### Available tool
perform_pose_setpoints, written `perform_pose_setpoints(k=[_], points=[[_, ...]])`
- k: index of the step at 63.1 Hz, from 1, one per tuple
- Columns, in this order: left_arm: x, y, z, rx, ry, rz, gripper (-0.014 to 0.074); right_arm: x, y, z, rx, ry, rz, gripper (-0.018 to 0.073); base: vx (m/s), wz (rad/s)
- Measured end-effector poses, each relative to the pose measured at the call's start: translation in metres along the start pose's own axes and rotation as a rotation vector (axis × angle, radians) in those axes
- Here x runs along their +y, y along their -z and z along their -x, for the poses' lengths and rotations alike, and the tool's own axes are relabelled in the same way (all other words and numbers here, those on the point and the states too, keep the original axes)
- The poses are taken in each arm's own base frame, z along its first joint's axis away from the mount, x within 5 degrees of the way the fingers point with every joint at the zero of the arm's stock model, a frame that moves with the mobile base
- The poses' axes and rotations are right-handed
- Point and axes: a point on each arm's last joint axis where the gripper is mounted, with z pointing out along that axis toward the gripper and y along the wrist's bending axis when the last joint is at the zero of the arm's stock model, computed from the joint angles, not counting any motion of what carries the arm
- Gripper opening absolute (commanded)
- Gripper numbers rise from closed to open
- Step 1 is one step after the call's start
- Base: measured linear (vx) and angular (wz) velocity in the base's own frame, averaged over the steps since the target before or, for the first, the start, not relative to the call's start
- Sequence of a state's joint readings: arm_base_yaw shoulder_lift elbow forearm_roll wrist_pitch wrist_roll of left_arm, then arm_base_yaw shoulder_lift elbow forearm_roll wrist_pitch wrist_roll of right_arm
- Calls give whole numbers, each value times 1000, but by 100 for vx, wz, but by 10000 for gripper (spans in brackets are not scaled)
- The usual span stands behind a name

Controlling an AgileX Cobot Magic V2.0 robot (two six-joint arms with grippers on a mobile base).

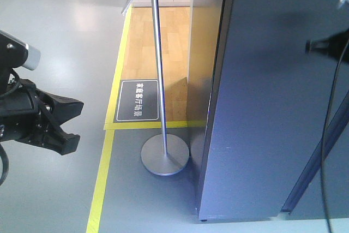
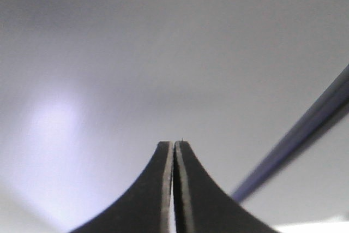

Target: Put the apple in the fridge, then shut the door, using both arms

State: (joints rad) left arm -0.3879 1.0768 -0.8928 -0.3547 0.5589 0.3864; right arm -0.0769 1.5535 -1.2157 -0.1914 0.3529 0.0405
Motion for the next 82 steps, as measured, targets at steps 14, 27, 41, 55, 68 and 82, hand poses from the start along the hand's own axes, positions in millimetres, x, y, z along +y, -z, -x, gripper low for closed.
perform_pose_setpoints(k=[14, 27, 41, 55, 68, 82], points=[[0, 0, 0, 0, 0, 0, -6, 21, 46, -44, 72, 33, 61, -3, 0, 0], [0, 0, 0, 0, 0, 0, -6, 35, 99, -69, 52, 38, 124, -3, 0, 0], [0, 0, 0, 0, 0, 0, -6, 35, 154, -97, 16, -18, 172, -3, 0, 0], [0, 0, 0, 0, 0, 0, -6, 27, 203, -133, 15, -26, 171, -3, 0, 0], [0, 0, 0, 0, 0, 0, -6, 23, 232, -172, 25, -32, 171, -3, 0, 0], [0, 0, 0, 0, 0, 0, -6, 21, 252, -197, 23, -41, 176, -3, 0, 0]])
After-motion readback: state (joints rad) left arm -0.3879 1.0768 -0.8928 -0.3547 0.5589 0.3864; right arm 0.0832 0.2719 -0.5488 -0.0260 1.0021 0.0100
